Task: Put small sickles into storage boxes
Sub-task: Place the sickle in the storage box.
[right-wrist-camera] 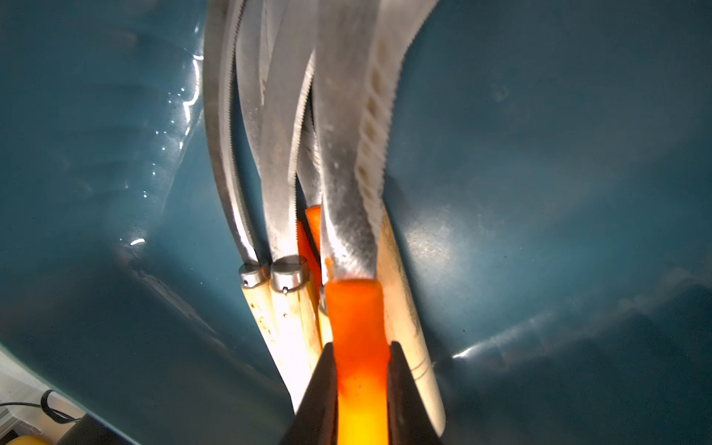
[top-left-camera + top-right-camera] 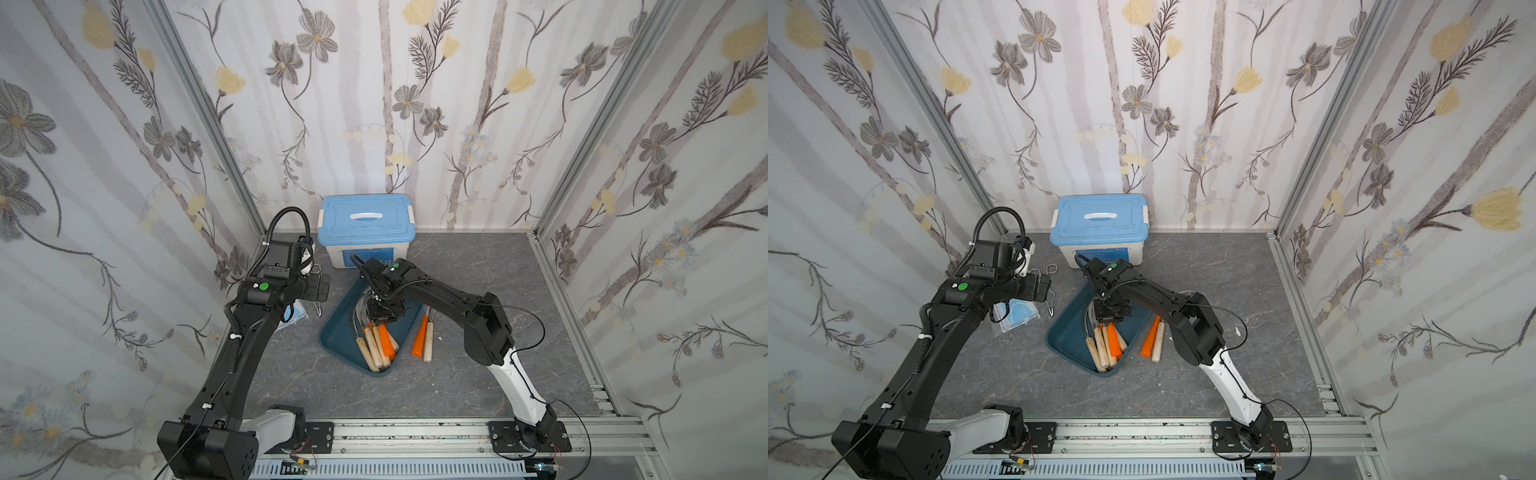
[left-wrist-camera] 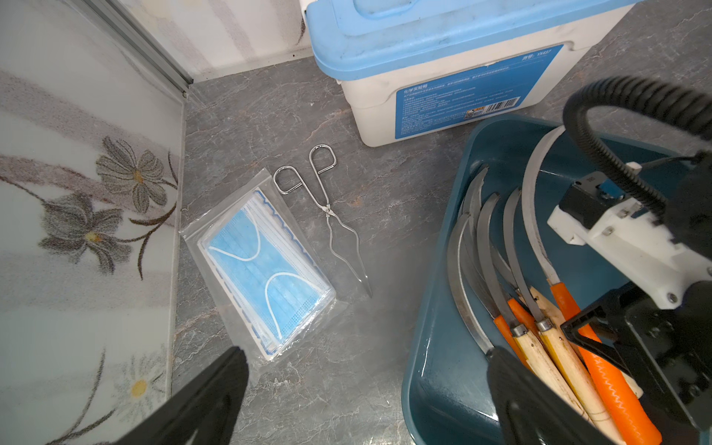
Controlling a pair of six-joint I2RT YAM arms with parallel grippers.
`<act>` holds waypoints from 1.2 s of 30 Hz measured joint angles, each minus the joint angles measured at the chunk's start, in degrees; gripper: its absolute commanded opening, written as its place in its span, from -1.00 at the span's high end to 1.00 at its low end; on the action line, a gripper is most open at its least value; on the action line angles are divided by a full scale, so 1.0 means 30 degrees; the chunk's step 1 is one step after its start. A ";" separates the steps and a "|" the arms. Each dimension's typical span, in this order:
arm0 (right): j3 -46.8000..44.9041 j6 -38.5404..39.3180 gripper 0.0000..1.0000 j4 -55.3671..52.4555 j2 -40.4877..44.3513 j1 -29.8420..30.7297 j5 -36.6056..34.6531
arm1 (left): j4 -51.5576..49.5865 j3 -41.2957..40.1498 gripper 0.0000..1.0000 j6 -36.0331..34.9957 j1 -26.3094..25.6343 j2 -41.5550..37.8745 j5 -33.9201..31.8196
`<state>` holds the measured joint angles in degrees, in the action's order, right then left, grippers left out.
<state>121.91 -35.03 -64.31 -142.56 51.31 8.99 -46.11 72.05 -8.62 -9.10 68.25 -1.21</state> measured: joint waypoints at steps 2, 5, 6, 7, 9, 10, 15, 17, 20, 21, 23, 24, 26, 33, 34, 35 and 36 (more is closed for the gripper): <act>0.0000 0.0051 0.65 -0.0015 0.0000 -0.0007 -0.0007 | 0.0007 0.0036 -1.00 0.0000 0.0000 0.0022 0.0000; 0.0000 0.0066 0.59 -0.0029 0.0000 -0.0036 -0.0007 | 0.0000 0.0066 -1.00 0.0000 0.0000 0.0102 0.0000; 0.0000 0.0073 0.57 -0.0044 0.0000 -0.0051 -0.0007 | 0.0007 0.0087 -1.00 0.0000 0.0000 0.0124 0.0000; 0.0007 0.0109 0.55 -0.0058 0.0000 -0.0066 -0.0007 | 0.0007 0.0087 -1.00 0.0000 0.0000 0.0146 -0.0007; 0.0007 0.0117 0.45 -0.0073 0.0000 -0.0095 0.0022 | 0.0007 0.0117 -1.00 0.0000 0.0000 0.0182 0.0000; 0.0007 0.0109 0.43 -0.0087 0.0000 -0.0109 0.0051 | 0.0007 0.0124 -1.00 0.0000 0.0000 0.0211 0.0000; 0.0007 0.0073 0.36 -0.0226 0.0007 -0.0146 0.0044 | 0.0022 0.0160 -1.00 -0.0007 0.0015 0.0313 0.0000; 0.0007 0.0051 0.35 -0.0248 0.0007 -0.0160 0.0044 | 0.0022 0.0175 -1.00 -0.0007 0.0015 0.0342 0.0000; 0.0007 0.0051 0.33 -0.0270 0.0007 -0.0211 0.0036 | 0.0022 0.0189 -1.00 -0.0007 0.0015 0.0372 -0.0007; 0.0007 0.0044 0.31 -0.0270 0.0007 -0.0233 0.0036 | 0.0022 0.0189 -1.00 -0.0007 0.0015 0.0372 -0.0007; 0.0007 0.0044 0.30 -0.0270 0.0029 -0.0321 0.0036 | 0.0022 0.0189 -1.00 -0.0007 0.0015 0.0379 -0.0007; 0.0007 0.0044 0.30 -0.0277 0.0066 -0.0379 -0.0007 | 0.0022 0.0197 -1.00 -0.0007 0.0015 0.0379 -0.0007; 0.0007 0.0015 0.29 -0.0277 0.0299 -0.0539 -0.0124 | 0.0029 0.0240 -1.00 -0.0007 0.0015 0.0386 -0.0007; 0.0262 -0.0474 0.26 -0.0372 0.2798 -0.1945 -0.1588 | 0.0029 0.0452 -1.00 -0.0022 0.0015 0.0415 -0.0015; 0.0262 -0.0510 0.25 -0.0444 0.3257 -0.2244 -0.1982 | 0.0022 0.0481 -1.00 -0.0022 0.0015 0.0415 -0.0015; 0.0233 -0.0656 0.23 -0.0532 0.3781 -0.2557 -0.2390 | 0.0029 0.0488 -1.00 -0.0029 0.0015 0.0415 -0.0022; 0.0073 -0.0721 0.22 -0.0583 0.4415 -0.2849 -0.2820 | 0.0022 0.0488 -1.00 -0.0066 0.0015 0.0415 -0.0022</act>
<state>122.13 -37.19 -66.06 -129.32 42.76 0.54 -46.04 73.52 -8.82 -9.06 69.49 -1.28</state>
